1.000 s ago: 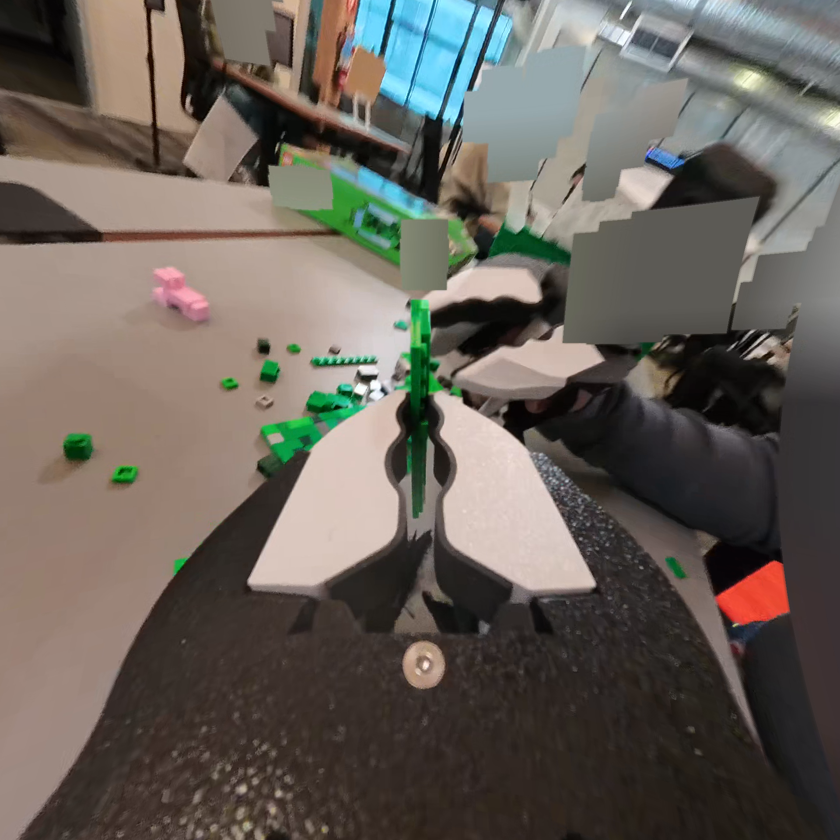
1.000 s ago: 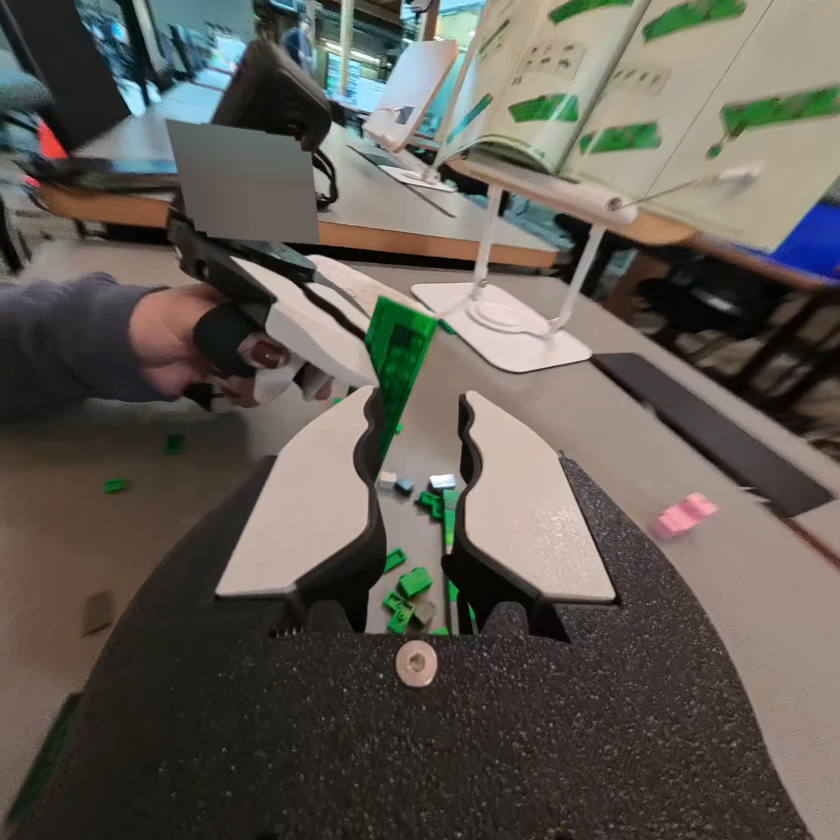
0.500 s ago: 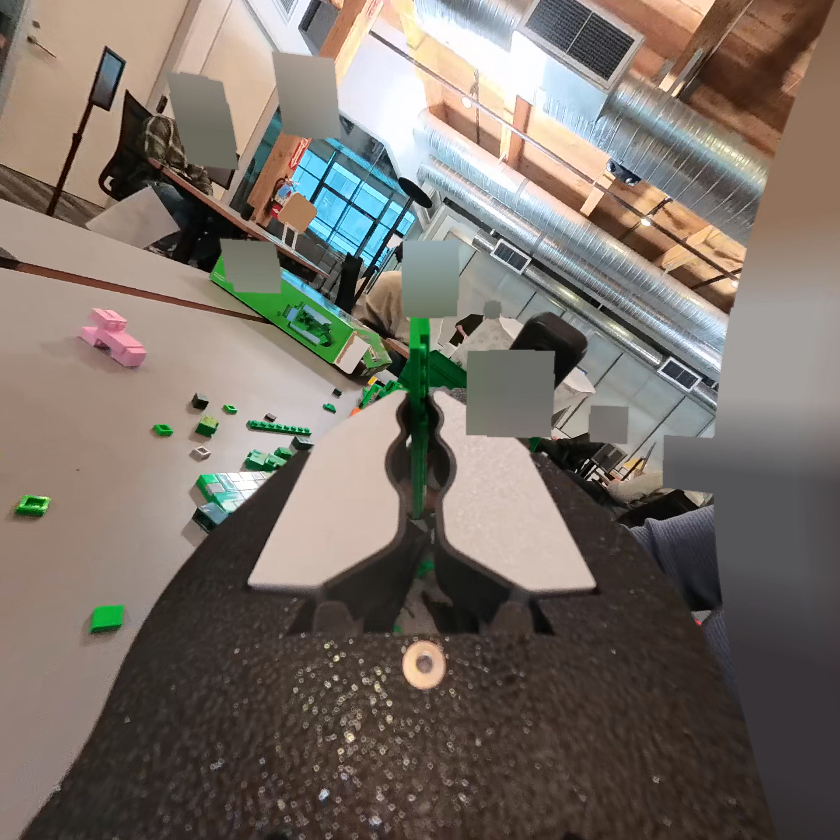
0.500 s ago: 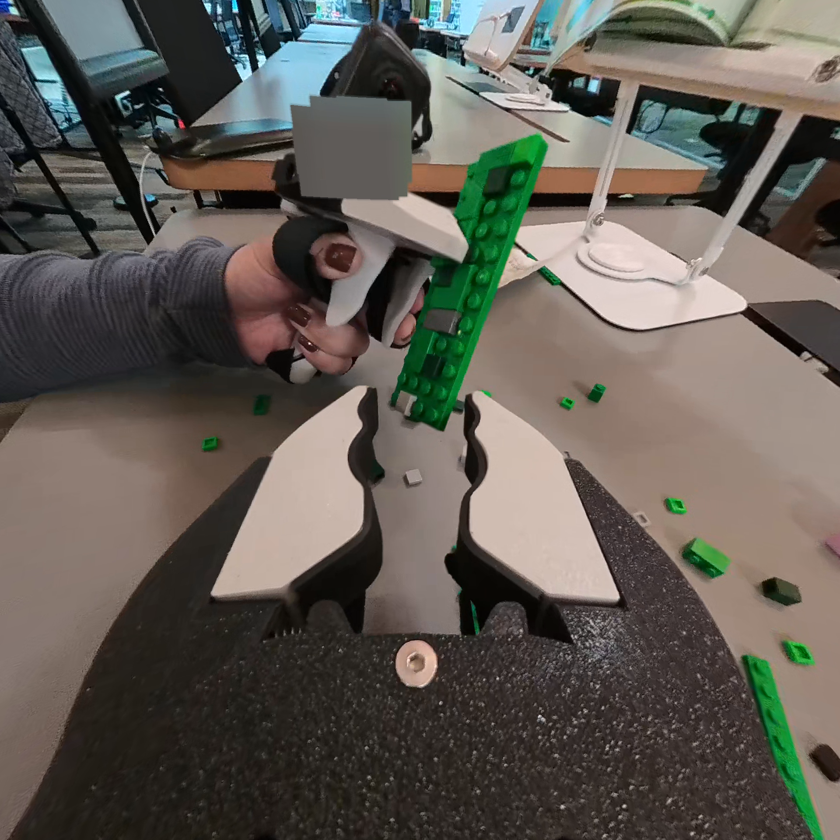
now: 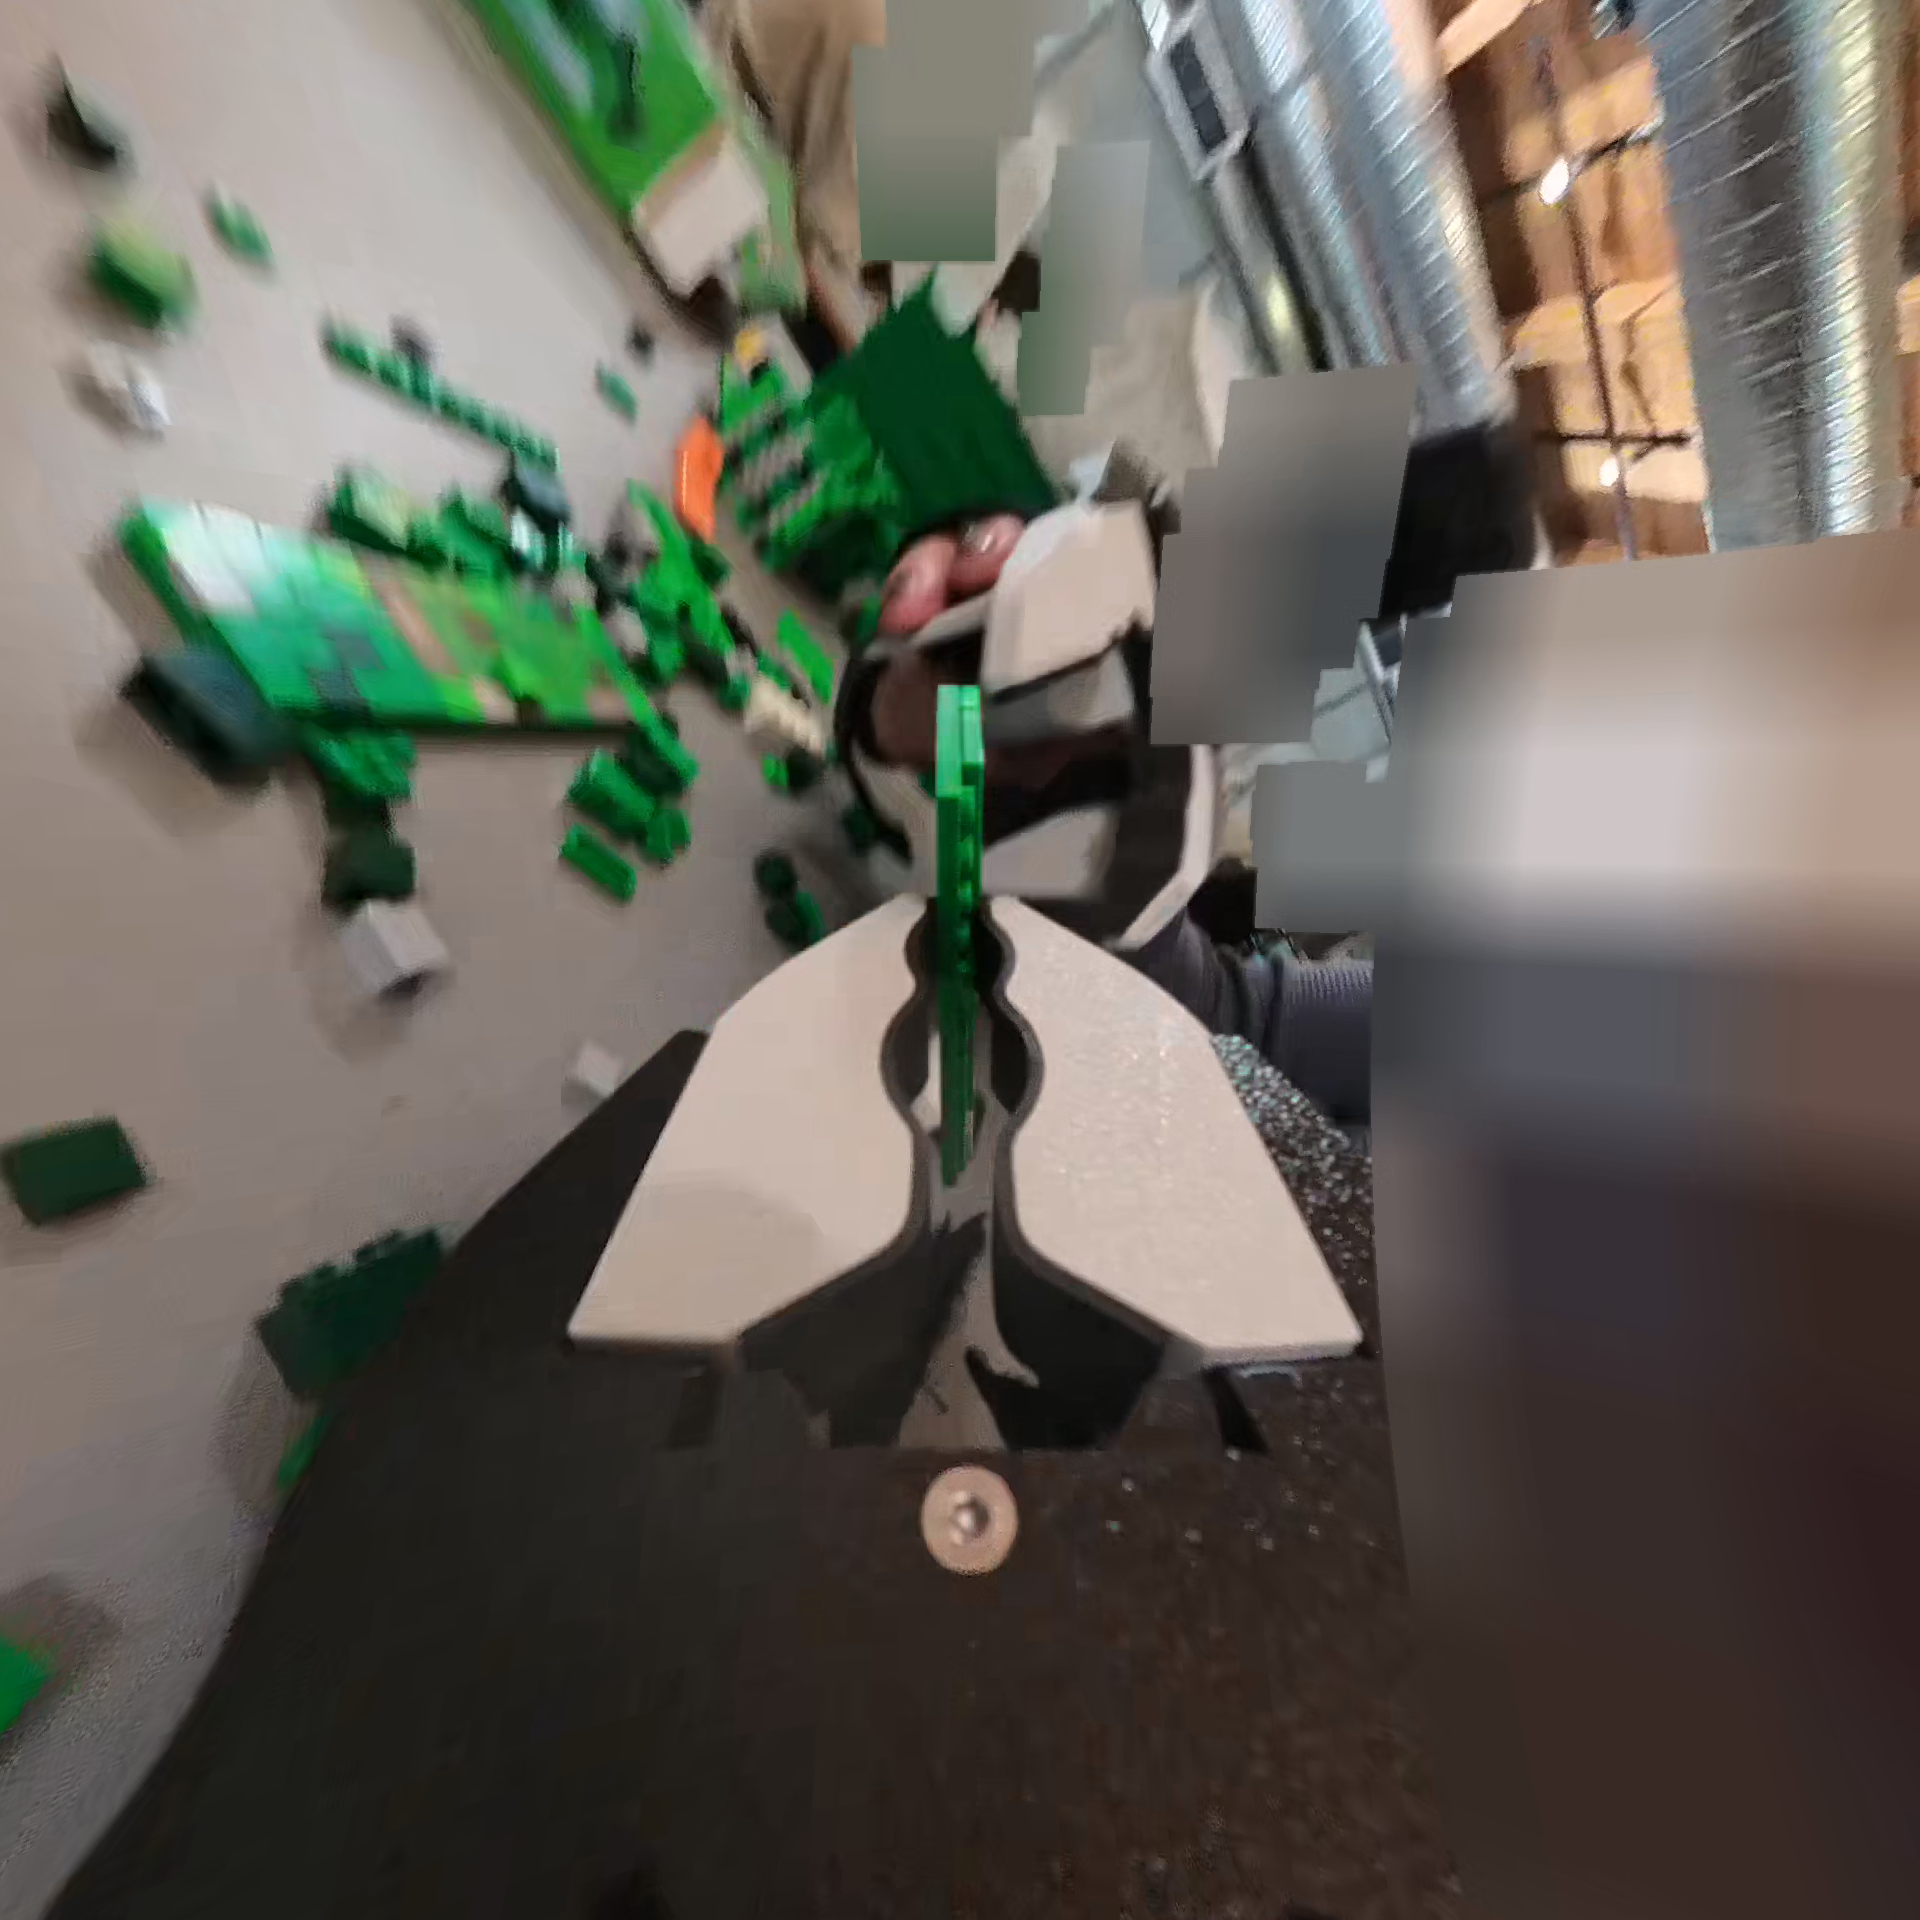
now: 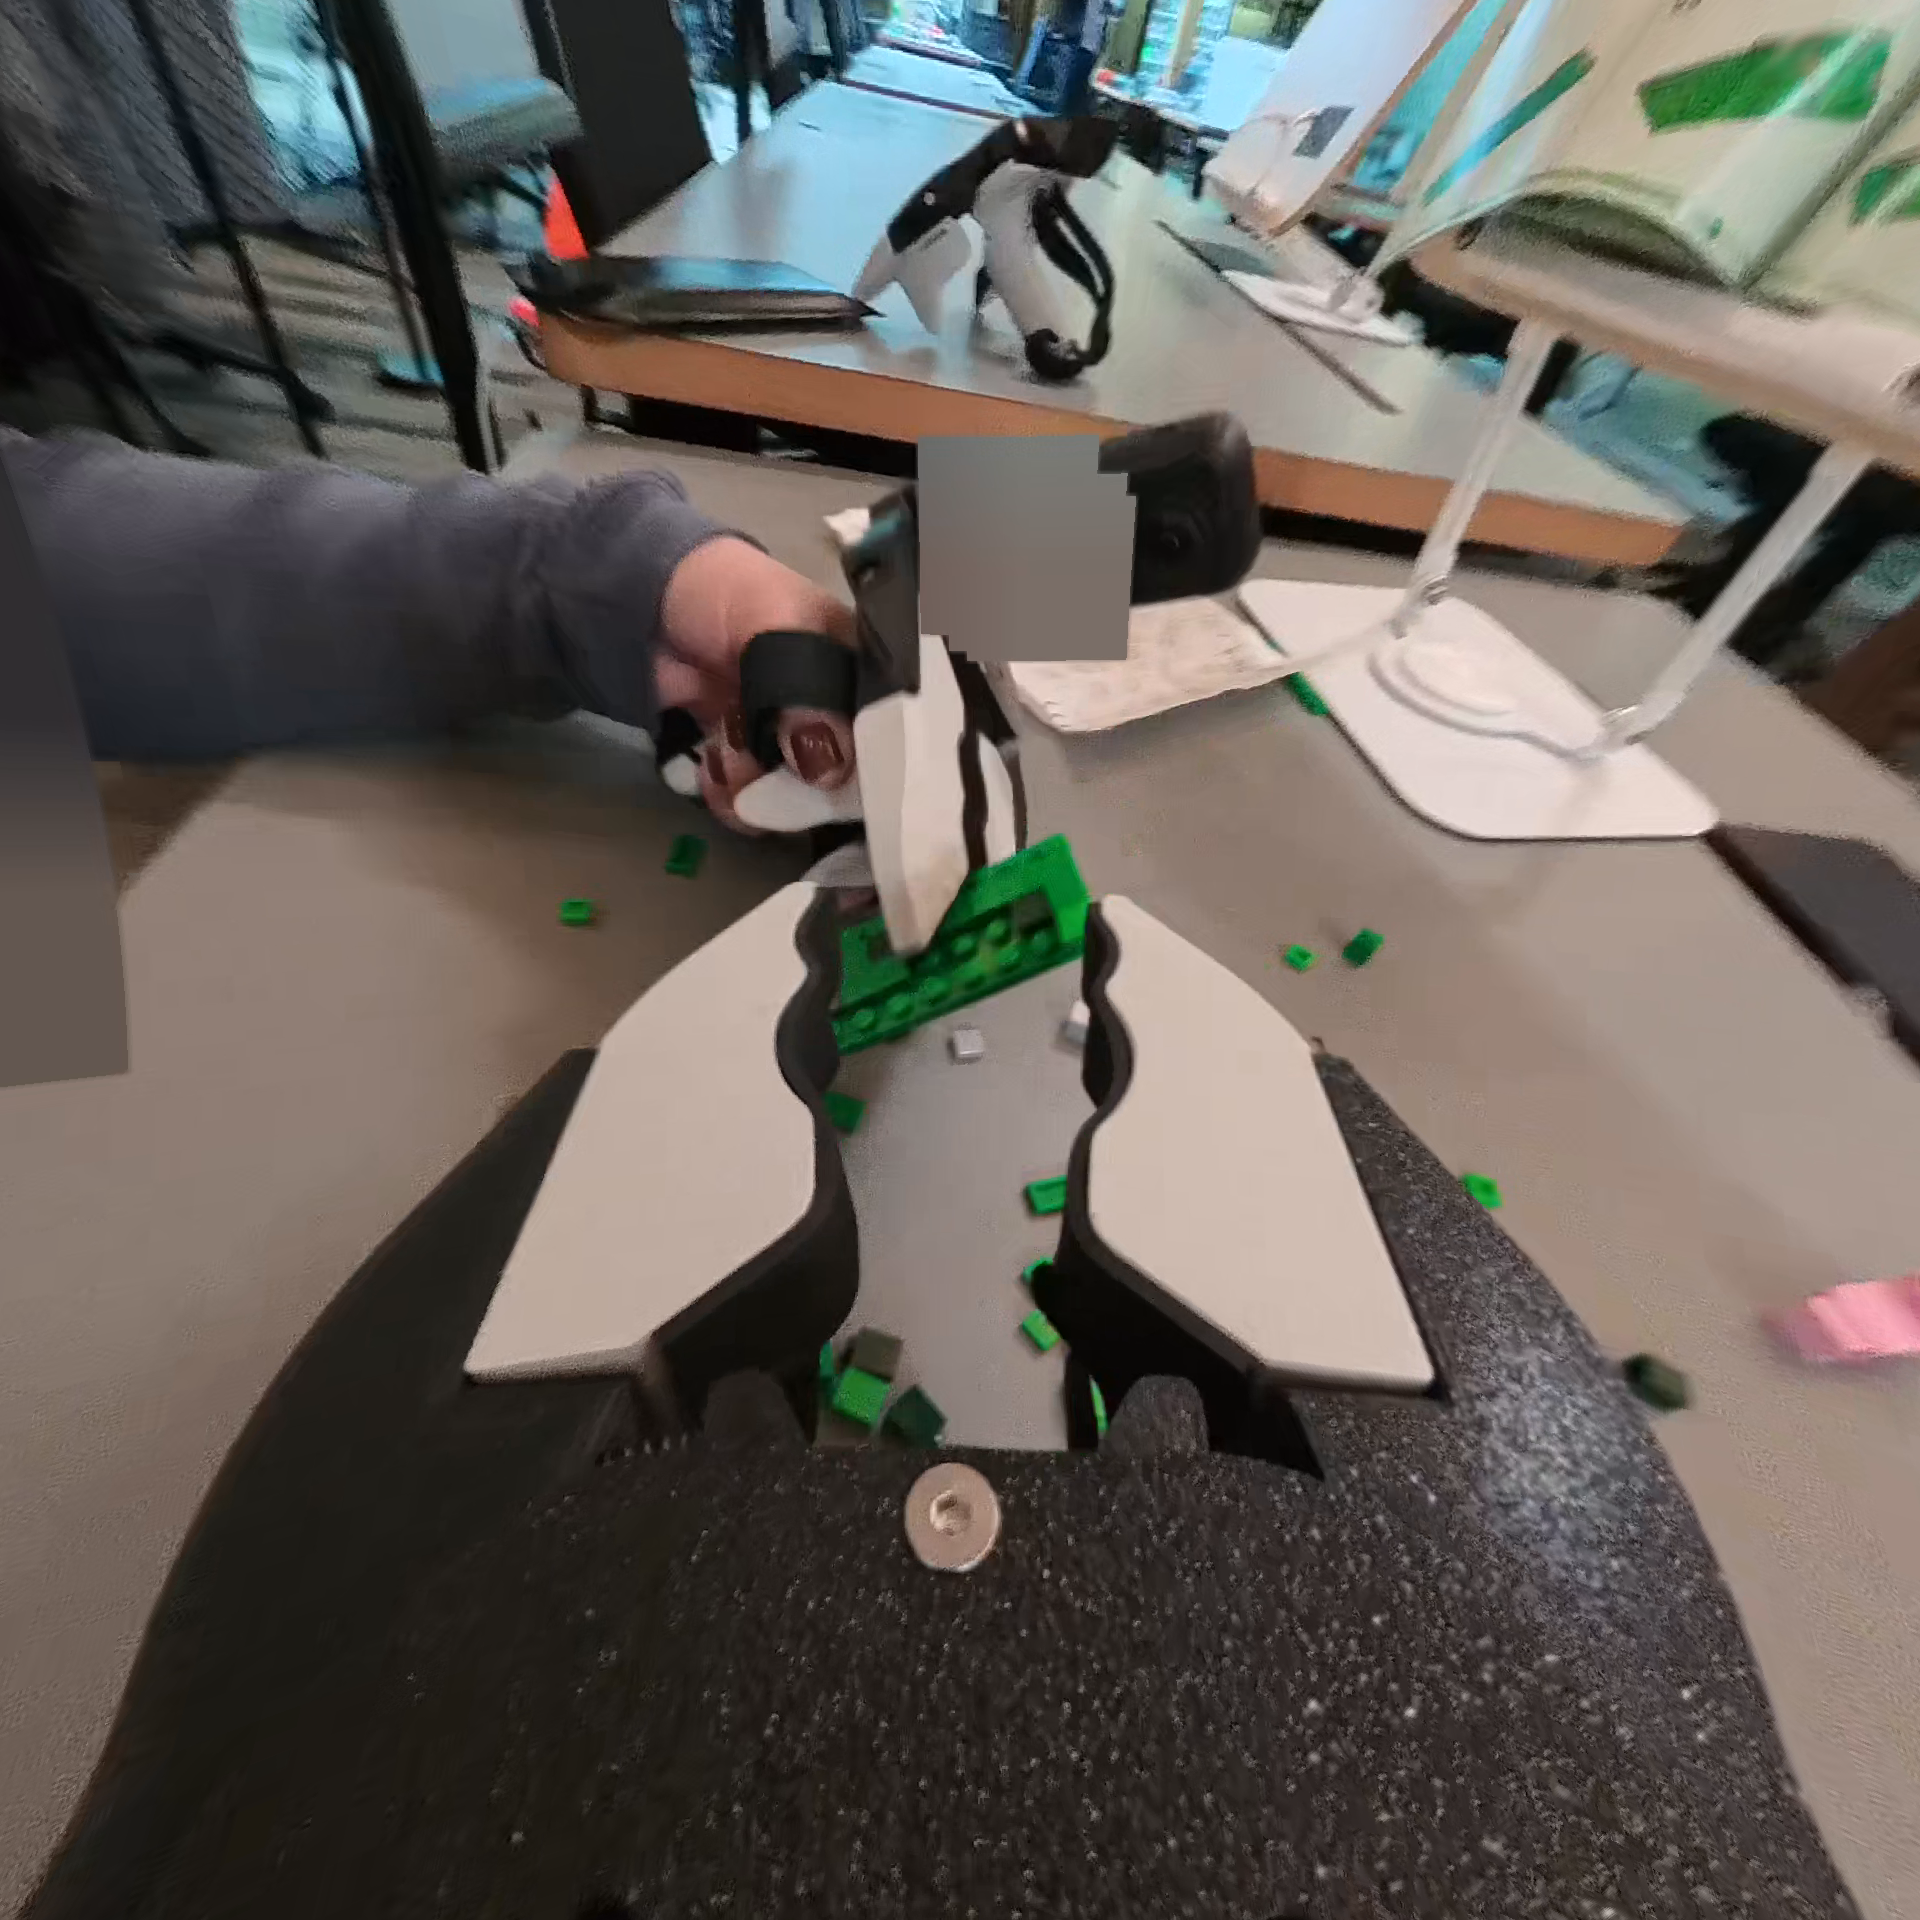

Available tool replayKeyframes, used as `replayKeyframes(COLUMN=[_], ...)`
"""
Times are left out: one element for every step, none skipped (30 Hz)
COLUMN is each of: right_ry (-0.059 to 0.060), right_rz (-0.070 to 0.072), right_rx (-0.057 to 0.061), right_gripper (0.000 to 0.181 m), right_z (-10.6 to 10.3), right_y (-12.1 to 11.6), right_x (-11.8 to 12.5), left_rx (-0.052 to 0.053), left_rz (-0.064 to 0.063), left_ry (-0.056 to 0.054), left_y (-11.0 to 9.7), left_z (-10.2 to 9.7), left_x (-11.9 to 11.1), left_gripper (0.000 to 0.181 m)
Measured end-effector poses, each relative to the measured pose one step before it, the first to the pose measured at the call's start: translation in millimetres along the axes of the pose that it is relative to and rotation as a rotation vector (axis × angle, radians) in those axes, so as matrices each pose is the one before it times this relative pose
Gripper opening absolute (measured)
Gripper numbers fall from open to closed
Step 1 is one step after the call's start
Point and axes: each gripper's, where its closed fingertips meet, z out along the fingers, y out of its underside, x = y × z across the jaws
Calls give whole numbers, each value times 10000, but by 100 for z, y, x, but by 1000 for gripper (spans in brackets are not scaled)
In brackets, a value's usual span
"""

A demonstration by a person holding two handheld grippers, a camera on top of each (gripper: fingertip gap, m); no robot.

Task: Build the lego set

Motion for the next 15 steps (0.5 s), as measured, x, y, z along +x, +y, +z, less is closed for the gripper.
replayKeyframes(right_ry=[-252, -148, -41, 70, 136, 124, -39, -12, 123, 76, 100, 86, -24, -94, -112], right_rz=[458, 346, 171, -24, -165, -204, -199, -187, -180, -231, -281, -291, -235, -108, -22], right_rx=[82, 34, -42, -92, -144, -155, -118, -74, -142, -358, -498, -445, -323, -149, -94], right_gripper=[39, 34, 32, 32, 32, 29, 24, 20, 19, 18, 18, 17, 15, 14, 14], right_z=[-284, -223, -142, -77, -9, 79, 154, 197, 236, 231, 236, 214, 177, 119, 61], right_y=[71, 130, 186, 207, 232, 207, 135, 64, 170, 459, 655, 582, 411, 160, 69], right_x=[-17, 77, 140, 152, 136, 62, -183, -175, 26, -43, -16, -50, -207, -254, -215], left_rx=[-548, -437, -336, -243, -165, -103, -7, 29, 15, -22, -79, -105, -130, -156, -144], left_rz=[-325, -123, 139, 178, 42, -83, -117, -104, -73, -62, -63, -46, -30, -57, -38], left_ry=[-79, -16, -14, -62, -63, -41, -40, -32, -6, -22, -68, -74, -62, -145, -35], left_y=[928, 653, 445, 358, 258, 157, 9, -54, -22, 50, 123, 156, 182, 209, 188], left_z=[347, 372, 290, 207, 141, 81, 21, -36, -19, -5, 34, 75, 116, 110, 117], left_x=[-413, -127, 80, 64, -35, -120, -142, -129, -67, -63, -108, -116, -90, -211, -57], left_gripper=[5, 5, 5, 5, 5, 6, 5, 5, 5, 6, 5, 5, 5, 5, 5])
